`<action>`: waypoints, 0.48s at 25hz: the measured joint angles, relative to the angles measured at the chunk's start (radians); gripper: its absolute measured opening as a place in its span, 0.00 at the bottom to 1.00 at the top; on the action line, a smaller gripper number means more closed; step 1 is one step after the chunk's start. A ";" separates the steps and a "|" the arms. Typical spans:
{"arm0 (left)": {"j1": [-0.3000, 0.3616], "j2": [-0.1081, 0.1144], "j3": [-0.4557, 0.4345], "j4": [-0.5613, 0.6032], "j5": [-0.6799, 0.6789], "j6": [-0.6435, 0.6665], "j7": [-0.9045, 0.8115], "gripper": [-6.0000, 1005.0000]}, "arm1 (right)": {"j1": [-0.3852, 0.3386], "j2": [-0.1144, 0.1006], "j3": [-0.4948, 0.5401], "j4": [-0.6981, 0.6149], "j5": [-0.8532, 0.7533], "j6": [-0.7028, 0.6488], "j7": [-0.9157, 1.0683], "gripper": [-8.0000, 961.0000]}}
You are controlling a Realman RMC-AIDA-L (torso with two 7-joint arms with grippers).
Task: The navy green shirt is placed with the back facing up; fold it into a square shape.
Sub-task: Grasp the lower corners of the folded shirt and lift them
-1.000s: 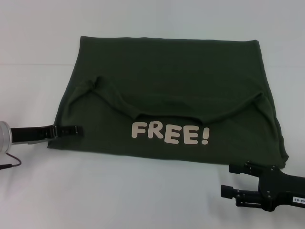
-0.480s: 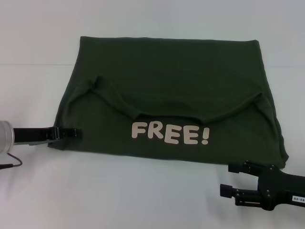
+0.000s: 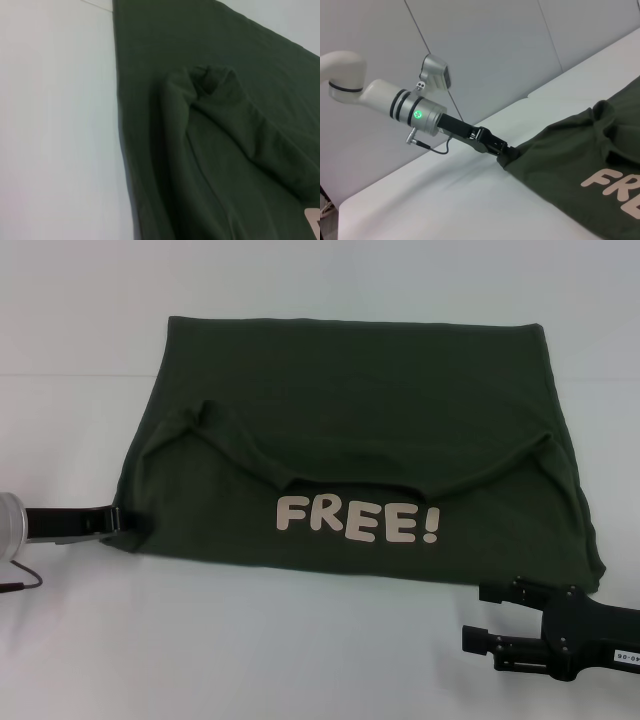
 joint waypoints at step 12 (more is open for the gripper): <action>-0.002 0.001 -0.001 0.007 0.005 0.010 0.000 0.05 | -0.017 -0.043 -0.007 -0.239 0.001 -0.064 0.437 0.93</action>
